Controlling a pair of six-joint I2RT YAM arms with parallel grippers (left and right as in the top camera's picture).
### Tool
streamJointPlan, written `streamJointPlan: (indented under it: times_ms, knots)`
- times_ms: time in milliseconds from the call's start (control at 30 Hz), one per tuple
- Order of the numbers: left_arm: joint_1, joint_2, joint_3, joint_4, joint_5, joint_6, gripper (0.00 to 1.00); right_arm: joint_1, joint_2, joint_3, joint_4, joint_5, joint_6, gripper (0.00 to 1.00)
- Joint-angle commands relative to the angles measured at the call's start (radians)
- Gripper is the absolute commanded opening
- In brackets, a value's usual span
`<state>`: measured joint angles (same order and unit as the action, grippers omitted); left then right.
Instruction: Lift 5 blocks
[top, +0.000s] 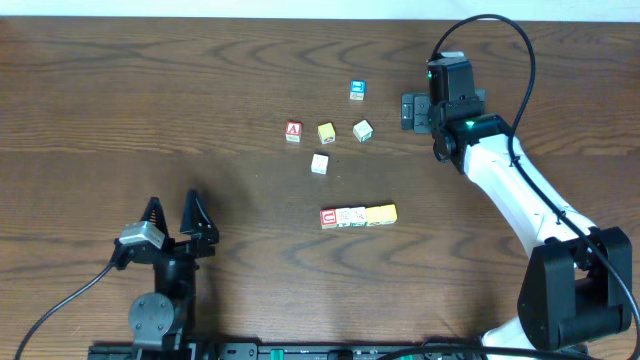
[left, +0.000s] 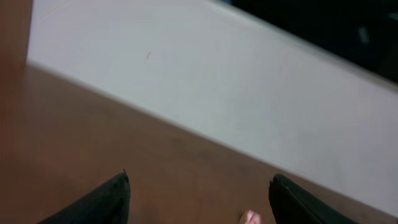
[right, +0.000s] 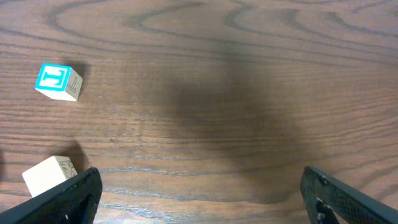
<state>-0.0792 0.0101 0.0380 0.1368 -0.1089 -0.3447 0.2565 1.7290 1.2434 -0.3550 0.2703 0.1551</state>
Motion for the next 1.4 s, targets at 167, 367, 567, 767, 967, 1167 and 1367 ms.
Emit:
streamJointPlan:
  times_ms: [167, 367, 567, 767, 967, 1167, 1367]
  knots:
    - [0.006, -0.009, -0.034, -0.196, -0.050, -0.094, 0.72, -0.004, 0.010, 0.013, -0.001, 0.016, -0.006, 0.99]
    - [0.006, -0.009, -0.034, -0.203, -0.015, 0.041, 0.72, -0.004, 0.010, 0.013, -0.001, 0.016, -0.006, 0.99]
    - [0.006, -0.007, -0.034, -0.200, -0.015, 0.041, 0.72, -0.004, 0.010, 0.013, -0.001, 0.016, -0.006, 0.99]
    - [0.006, -0.006, -0.034, -0.200, -0.015, 0.041, 0.72, -0.004, 0.010, 0.013, -0.001, 0.016, -0.006, 0.99]
    - [0.006, -0.006, -0.034, -0.200, -0.015, 0.041, 0.72, -0.004, 0.010, 0.013, -0.001, 0.006, -0.006, 0.99]
    - [0.006, -0.006, -0.034, -0.200, -0.015, 0.041, 0.72, 0.005, -0.005, 0.013, -0.009, 0.002, -0.007, 0.99]
    - [0.006, -0.006, -0.034, -0.200, -0.015, 0.041, 0.72, 0.057, -0.153, 0.012, -0.130, 0.002, -0.006, 0.99]
